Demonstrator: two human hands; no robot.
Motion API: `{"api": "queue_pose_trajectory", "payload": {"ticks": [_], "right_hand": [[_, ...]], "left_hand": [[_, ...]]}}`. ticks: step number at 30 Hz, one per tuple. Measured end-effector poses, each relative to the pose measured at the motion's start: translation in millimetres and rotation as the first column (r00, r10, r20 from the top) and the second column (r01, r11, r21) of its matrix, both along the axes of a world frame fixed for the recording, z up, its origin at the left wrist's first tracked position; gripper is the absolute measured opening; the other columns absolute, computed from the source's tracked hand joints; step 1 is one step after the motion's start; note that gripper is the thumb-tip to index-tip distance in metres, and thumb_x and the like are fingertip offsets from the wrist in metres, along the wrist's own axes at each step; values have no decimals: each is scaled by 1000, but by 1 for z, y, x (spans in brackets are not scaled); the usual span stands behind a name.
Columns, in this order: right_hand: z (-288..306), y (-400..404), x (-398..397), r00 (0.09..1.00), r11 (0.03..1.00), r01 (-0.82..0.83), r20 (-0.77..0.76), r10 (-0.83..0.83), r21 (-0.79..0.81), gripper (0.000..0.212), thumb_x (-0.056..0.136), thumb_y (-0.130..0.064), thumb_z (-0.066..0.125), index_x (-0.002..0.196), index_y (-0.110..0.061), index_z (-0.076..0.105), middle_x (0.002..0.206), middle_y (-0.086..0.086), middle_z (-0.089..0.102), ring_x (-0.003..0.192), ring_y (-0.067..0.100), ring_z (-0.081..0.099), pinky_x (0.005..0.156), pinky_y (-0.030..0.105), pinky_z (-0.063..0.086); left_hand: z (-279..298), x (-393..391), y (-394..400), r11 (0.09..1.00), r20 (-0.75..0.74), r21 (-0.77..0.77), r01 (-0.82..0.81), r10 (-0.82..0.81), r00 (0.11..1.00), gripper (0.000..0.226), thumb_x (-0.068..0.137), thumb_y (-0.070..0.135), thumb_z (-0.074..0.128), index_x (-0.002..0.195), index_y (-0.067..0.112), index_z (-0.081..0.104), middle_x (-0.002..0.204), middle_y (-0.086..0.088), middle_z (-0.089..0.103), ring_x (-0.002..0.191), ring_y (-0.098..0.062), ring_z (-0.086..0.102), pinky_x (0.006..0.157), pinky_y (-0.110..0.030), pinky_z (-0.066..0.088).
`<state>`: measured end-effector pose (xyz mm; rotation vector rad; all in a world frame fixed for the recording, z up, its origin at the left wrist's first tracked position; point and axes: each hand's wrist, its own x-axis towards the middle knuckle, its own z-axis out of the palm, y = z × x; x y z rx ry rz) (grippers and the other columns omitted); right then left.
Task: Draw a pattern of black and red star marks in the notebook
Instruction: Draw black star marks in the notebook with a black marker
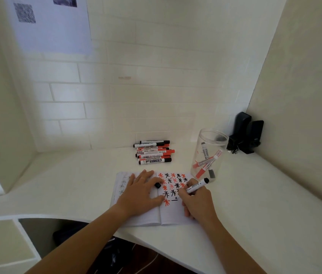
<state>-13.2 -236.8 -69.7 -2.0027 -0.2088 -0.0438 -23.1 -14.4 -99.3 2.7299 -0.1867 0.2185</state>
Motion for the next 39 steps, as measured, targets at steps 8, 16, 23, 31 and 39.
{"api": "queue_pose_trajectory", "payload": {"ticks": [8,16,23,31,39], "right_hand": [[0,1,0,999,999,-36,7,36,-27,24,96,-15,66,77,-11,52,56,12,66,34,22,55,36,22,40],[3,0,-3,999,999,-31,-9,31,-22,27,94,-11,63,72,-11,47,52,8,61,31,19,49,34,21,37],[4,2,-2,997,996,-76,14,76,-47,26,99,-25,66,87,-4,55,55,7,67,34,19,56,37,24,41],[7,0,-6,999,999,-8,-35,6,-52,26,90,-12,63,70,-12,45,49,7,60,31,21,50,34,19,34],[3,1,-1,1000,1000,-9,-26,9,3,22,99,-18,63,82,-8,55,56,10,67,36,21,59,37,25,43]], "left_hand": [[0,0,-1,1000,7,-2,0,0,1000,57,85,74,46,138,53,37,165,9,19,155,-15,3,124,-46,-6],[-1,0,0,1000,11,5,0,0,1000,58,85,74,44,138,52,37,165,8,19,155,-16,4,124,-47,-6],[-1,0,0,1000,10,-3,2,-2,1000,57,84,73,44,137,53,37,165,9,20,155,-15,4,124,-47,-4],[-1,0,0,1000,10,-7,4,-4,1000,58,84,74,43,137,53,37,165,9,20,155,-15,4,124,-47,-5],[0,-1,0,1000,6,0,8,-8,1000,57,87,71,46,140,52,37,165,9,19,155,-16,3,124,-47,-5]]}}
